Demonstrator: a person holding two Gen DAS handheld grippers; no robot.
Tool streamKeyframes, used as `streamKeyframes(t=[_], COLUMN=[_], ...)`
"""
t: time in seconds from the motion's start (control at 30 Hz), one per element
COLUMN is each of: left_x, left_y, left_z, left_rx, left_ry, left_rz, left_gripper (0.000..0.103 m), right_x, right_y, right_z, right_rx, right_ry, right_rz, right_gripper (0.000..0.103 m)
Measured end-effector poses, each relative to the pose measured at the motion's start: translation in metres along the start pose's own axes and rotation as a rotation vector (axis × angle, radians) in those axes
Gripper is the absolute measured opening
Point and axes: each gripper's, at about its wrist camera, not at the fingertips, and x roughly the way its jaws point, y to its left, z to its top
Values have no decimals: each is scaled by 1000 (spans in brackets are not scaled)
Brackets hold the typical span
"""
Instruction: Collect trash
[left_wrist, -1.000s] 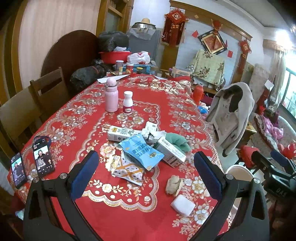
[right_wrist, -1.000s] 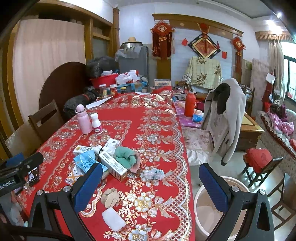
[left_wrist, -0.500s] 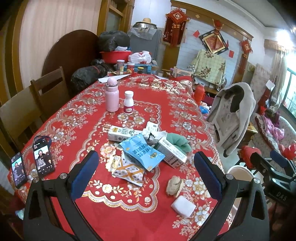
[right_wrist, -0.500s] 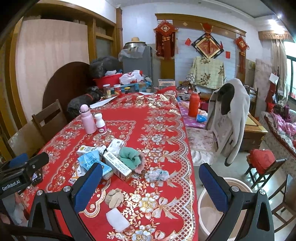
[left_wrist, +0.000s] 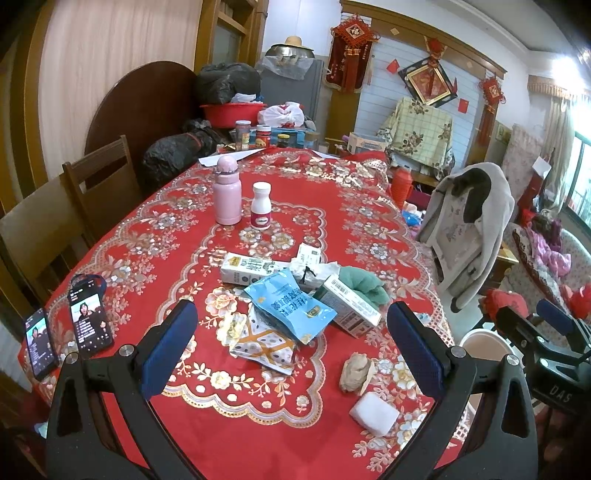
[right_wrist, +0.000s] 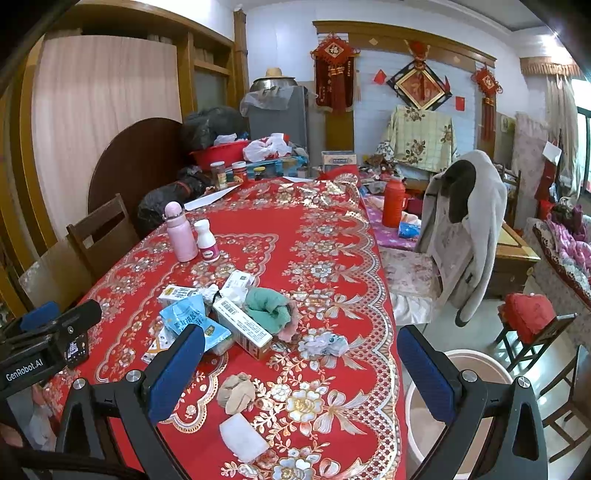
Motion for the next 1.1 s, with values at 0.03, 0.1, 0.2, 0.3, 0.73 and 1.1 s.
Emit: streamKeyframes(t=[0.03,0.1,0.2,0.3,0.73,1.1], left_x=[-1,0,1,1,4,3], left_y=[-1,3,5,4,14,17], left_z=[0,2,2,1,-3,-4], left_rx=[1,-1,1,-3,-4,-2], left_ry=[-1,0,0,5,12,11], left_rz=[0,0,0,0,3,6], left_gripper=[102,102,102,102,102,102], right_x=[0,0,1,3,7,8], right_y=[0,1,1,6,18,19], right_z=[0,0,0,-1,-4,-3], right_rx=[1,1,-3,-11,-11,-11], right_ry=[0,0,3,7,16,17], right_rz=[2,1,-1,-4,8,9], right_gripper=[103,103,103,103,103,103])
